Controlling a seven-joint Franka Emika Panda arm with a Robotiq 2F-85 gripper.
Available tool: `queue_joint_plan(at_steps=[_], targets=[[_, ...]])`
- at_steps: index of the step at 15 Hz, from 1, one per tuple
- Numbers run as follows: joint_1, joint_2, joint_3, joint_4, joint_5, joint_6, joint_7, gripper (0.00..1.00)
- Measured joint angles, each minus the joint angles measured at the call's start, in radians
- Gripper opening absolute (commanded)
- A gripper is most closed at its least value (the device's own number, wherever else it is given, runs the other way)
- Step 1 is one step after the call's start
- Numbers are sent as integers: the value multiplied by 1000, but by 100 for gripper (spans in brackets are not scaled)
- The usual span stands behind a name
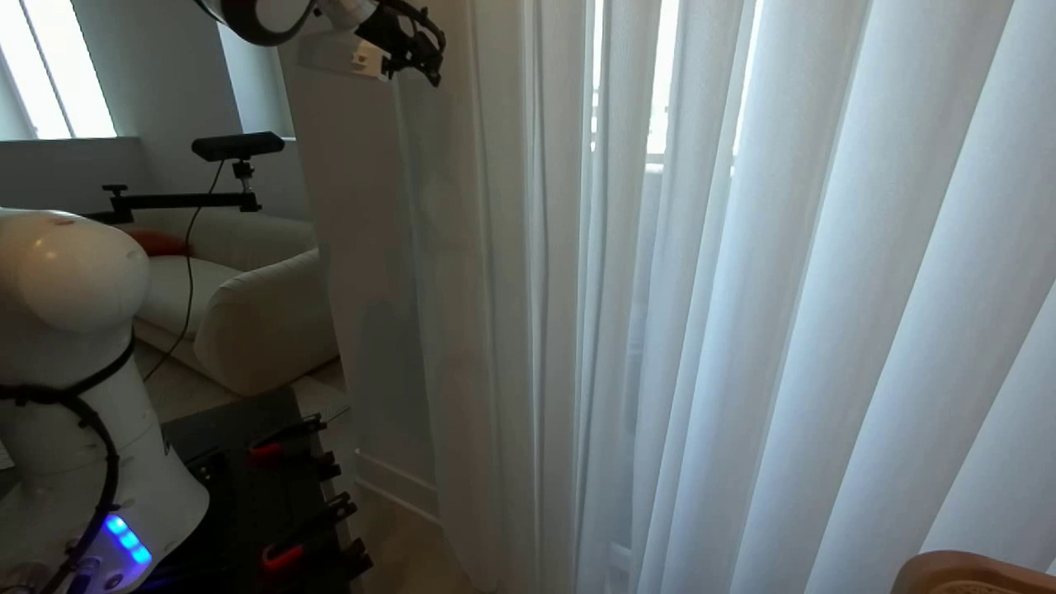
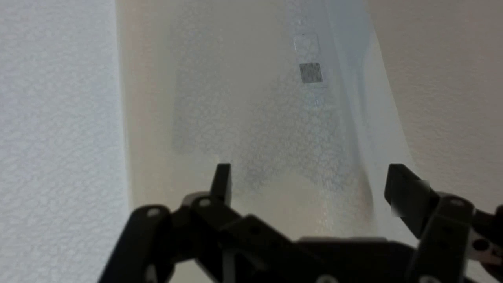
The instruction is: Open the curtain.
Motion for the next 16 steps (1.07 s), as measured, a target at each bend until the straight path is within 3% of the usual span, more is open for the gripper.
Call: queue_joint_plan(at_steps=[9, 16], targets=[[174, -15, -137, 1, -9, 78, -18, 100], [296, 121, -31, -30, -14, 334, 134, 98]])
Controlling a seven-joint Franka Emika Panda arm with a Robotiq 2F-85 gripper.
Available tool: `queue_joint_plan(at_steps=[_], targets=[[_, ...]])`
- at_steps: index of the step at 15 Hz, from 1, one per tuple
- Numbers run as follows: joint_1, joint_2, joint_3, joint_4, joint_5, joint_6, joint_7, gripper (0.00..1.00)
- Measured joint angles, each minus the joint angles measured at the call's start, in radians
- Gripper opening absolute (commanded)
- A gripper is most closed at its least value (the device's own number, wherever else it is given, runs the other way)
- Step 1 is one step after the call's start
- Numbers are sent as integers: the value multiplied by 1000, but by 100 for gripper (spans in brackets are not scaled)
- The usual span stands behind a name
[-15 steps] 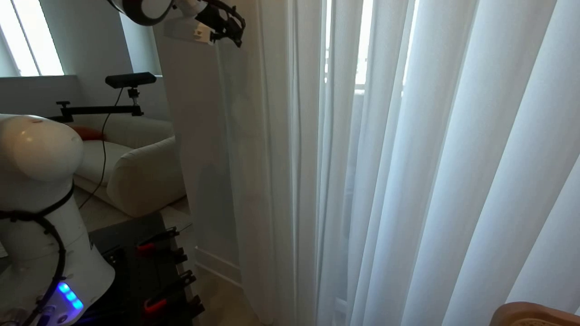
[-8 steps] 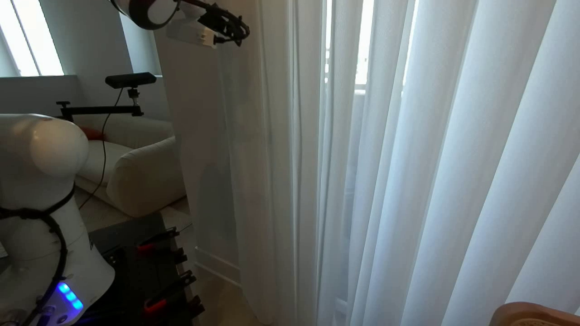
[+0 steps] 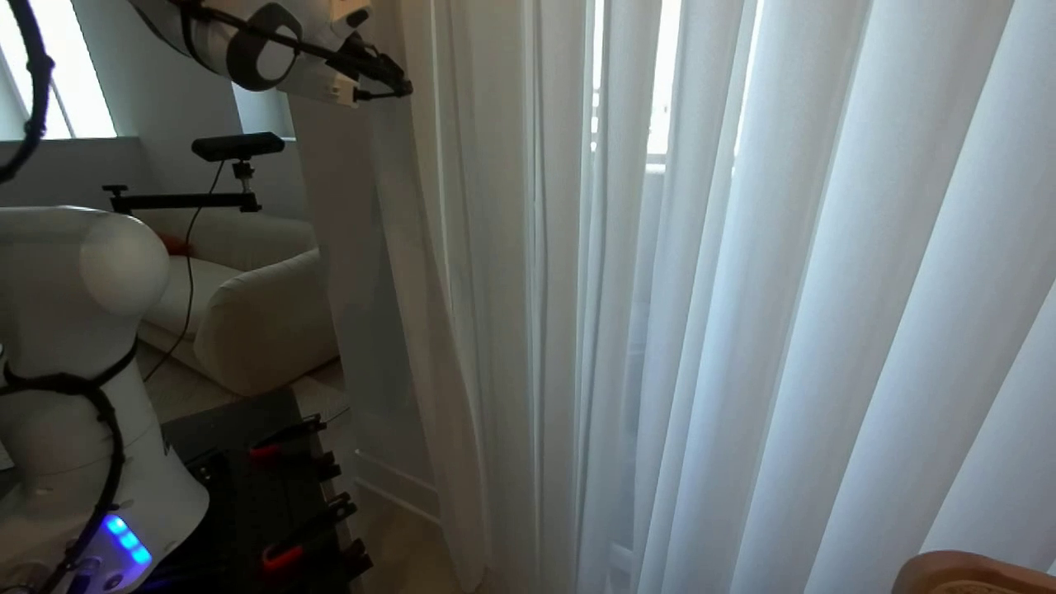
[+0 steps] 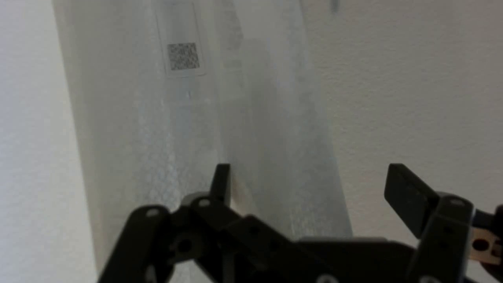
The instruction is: Open the curtain.
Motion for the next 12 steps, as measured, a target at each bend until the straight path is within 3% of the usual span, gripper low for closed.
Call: queue_joint_plan(at_steps=[1, 3, 9, 12], targets=[[15, 27, -1, 4, 0, 33, 0, 74], [26, 70, 3, 7, 0, 99, 0, 69], [-22, 139, 24, 20, 2, 231, 0, 21], [-106, 143, 57, 33, 4, 246, 0, 1]])
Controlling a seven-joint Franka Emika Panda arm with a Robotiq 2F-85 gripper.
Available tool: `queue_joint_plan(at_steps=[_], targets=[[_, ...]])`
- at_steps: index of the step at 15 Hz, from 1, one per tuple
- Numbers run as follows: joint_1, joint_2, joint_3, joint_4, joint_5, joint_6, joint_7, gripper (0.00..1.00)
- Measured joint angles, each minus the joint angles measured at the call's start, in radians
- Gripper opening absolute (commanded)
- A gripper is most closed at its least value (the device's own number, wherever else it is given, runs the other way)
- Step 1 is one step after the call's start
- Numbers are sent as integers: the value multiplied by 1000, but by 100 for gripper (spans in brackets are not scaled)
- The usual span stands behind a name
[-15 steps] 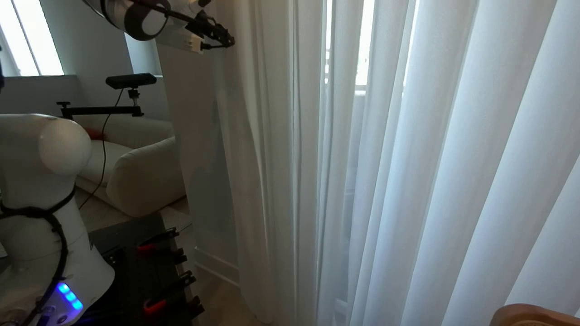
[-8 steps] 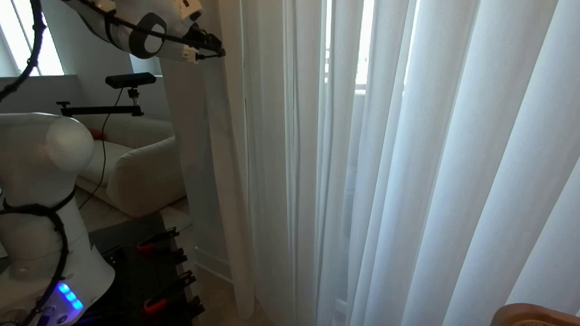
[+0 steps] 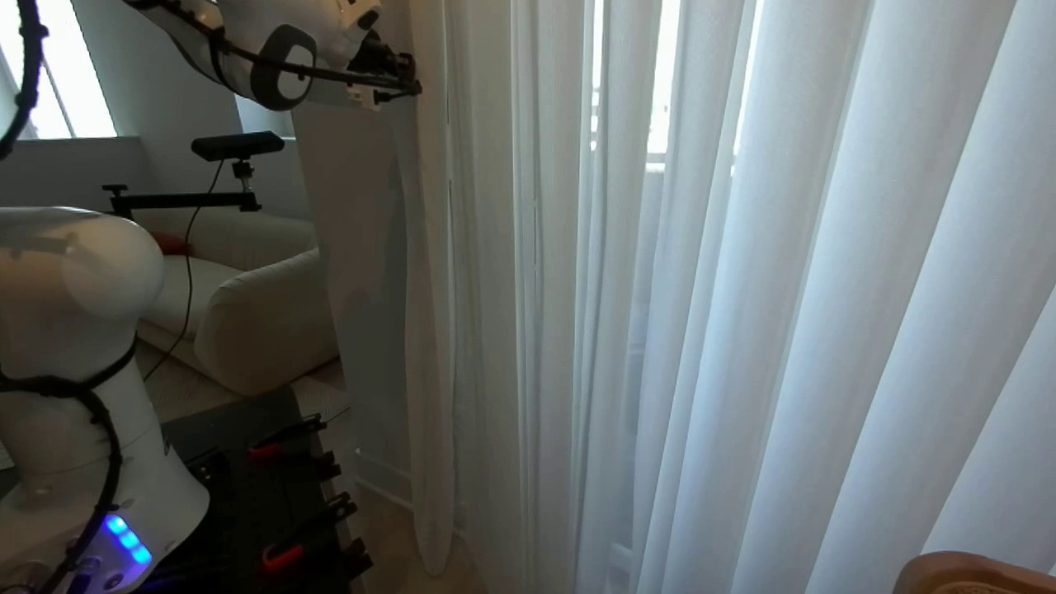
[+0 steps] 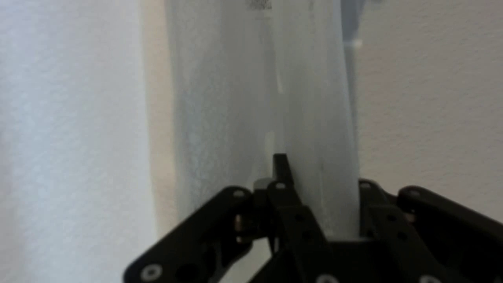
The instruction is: Open the curtain.
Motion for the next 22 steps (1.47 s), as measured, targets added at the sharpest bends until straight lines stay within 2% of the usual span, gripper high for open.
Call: queue_joint_plan(at_steps=[1, 2, 7, 14, 15, 17, 19, 22], targets=[[-38, 0, 16, 9, 0, 0, 0, 0], [-74, 0, 31, 16, 0, -3, -6, 4], [-219, 5, 83, 17, 2, -7, -11, 4], [-440, 18, 215, 14, 14, -8, -11, 4], [-488, 19, 237, 14, -20, -17, 11, 4], [-611, 17, 285, 25, -110, -63, 76, 4], [-714, 10, 318, 61, -118, -162, 67, 4], [-837, -5, 319, 121, -216, -329, 91, 4]])
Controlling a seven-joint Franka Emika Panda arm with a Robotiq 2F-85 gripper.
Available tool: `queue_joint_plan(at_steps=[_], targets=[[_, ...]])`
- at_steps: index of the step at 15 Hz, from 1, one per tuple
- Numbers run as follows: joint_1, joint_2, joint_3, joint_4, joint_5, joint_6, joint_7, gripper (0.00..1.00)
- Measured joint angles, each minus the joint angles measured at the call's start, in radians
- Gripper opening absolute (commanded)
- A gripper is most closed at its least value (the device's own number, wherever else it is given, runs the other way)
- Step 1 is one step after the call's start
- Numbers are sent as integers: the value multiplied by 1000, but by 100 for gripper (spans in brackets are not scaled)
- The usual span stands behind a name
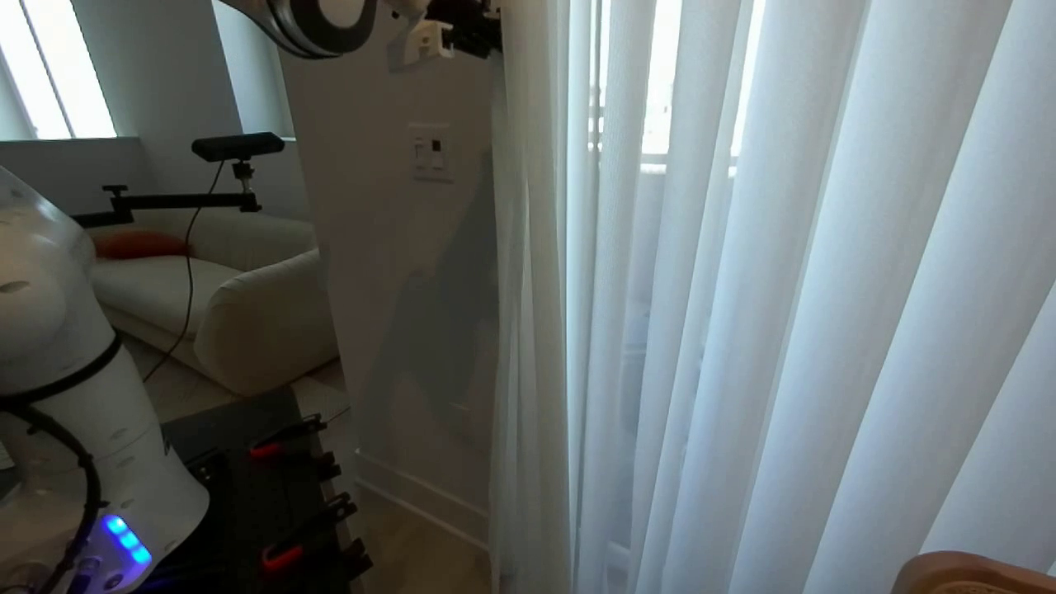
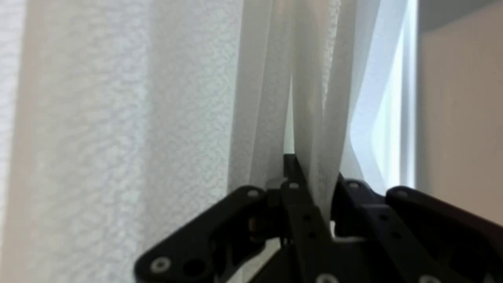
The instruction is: Open the curtain.
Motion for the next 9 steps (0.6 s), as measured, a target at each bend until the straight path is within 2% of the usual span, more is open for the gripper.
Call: queue_joint_plan(at_steps=[3, 9], targets=[[-50, -2, -37, 56, -55, -120, 0, 4], [-66, 87, -111, 199, -70, -276, -3, 4]])
